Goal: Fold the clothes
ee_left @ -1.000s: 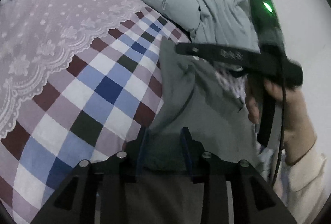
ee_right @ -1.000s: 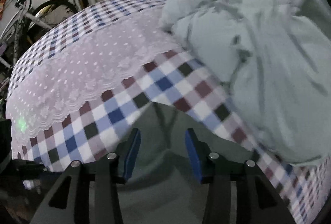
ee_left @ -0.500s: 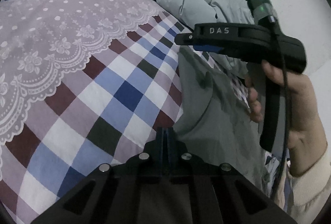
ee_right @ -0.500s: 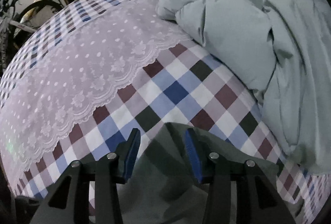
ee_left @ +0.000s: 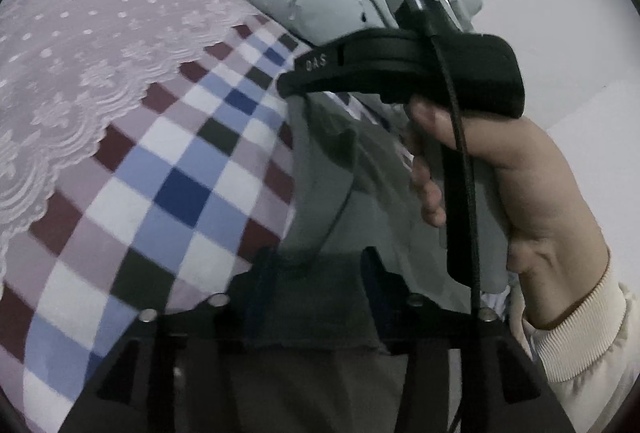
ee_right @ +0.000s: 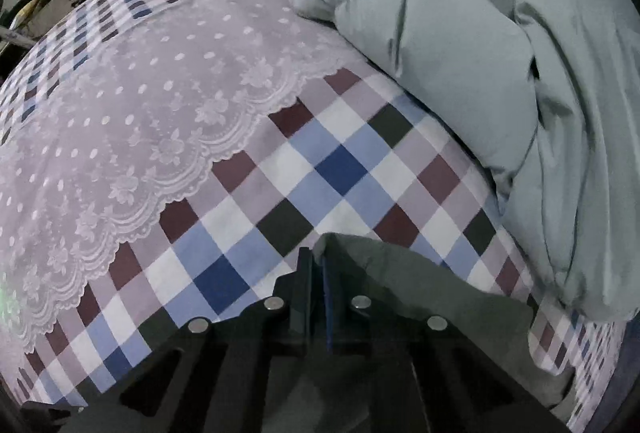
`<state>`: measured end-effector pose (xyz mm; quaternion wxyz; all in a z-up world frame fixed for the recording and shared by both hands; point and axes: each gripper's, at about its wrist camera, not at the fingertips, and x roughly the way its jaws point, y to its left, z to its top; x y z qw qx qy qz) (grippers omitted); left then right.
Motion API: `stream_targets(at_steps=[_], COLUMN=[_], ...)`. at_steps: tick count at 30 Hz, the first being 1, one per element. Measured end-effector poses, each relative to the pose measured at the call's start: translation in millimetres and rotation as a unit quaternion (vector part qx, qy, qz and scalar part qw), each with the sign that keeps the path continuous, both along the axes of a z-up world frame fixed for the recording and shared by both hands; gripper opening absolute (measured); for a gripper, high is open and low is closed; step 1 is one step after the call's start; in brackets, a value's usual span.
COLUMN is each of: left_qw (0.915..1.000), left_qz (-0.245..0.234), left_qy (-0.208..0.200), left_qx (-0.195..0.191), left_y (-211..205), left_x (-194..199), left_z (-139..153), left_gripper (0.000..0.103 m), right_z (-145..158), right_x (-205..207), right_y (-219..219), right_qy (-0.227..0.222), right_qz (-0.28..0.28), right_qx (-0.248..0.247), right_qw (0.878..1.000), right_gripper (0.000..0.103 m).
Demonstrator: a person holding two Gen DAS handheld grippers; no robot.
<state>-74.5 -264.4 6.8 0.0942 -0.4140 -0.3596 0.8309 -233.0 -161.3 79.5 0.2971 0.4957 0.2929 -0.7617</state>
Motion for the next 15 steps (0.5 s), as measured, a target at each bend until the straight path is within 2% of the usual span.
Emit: stream_targets(at_steps=[3, 5, 6, 7, 15], left_qw=[0.9997, 0.9994, 0.9992, 0.999, 0.9971], left_qz=[0.002, 0.007, 0.009, 0.011, 0.031], left_qy=[0.004, -0.005, -0.014, -0.022, -0.033], left_qx=[0.023, 0.034, 0.036, 0.038, 0.061], left_y=[-4, -7, -8, -9, -19], left_x=[-11, -18, -21, -24, -26], left_z=[-5, -11, -14, -18, -18], left_gripper=[0.051, 0.034, 0.013, 0.005, 0.003], right_z=[7, 12, 14, 16, 23], right_x=[0, 0, 0, 1, 3], right_y=[1, 4, 5, 7, 17], right_qy=[0.003, 0.003, 0.003, 0.004, 0.0], right_qz=[0.001, 0.001, 0.001, 0.001, -0.007], right_qx=[-0.011, -0.018, -0.021, -0.023, -0.047], right_qw=[1.0, 1.0, 1.0, 1.0, 0.999], right_gripper=[0.003, 0.003, 0.003, 0.003, 0.003])
